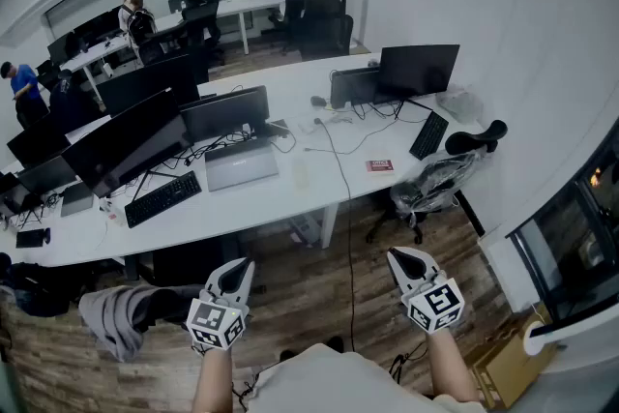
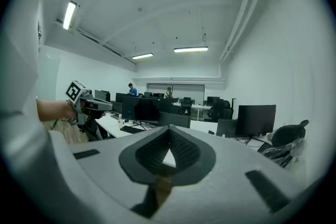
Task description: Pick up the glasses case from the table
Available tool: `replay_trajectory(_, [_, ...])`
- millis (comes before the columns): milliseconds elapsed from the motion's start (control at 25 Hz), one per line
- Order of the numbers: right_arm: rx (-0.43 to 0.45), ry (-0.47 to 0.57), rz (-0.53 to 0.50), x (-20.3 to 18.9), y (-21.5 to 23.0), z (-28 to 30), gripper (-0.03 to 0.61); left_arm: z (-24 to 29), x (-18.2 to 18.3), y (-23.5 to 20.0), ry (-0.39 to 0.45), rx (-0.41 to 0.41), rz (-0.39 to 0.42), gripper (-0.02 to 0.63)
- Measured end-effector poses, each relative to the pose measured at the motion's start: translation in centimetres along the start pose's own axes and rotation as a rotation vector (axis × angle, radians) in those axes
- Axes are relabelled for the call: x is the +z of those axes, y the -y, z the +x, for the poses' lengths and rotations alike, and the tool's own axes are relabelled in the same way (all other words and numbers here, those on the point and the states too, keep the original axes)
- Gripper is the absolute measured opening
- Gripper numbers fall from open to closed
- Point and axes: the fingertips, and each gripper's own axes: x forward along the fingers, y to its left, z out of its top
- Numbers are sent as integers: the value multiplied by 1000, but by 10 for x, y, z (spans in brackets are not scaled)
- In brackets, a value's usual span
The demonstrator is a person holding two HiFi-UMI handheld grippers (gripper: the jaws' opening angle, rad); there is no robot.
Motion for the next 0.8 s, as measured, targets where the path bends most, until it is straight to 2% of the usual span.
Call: replay_trajectory(800, [22,5,24,-10,35,-3,2,24,1,22,-15,31,12,12])
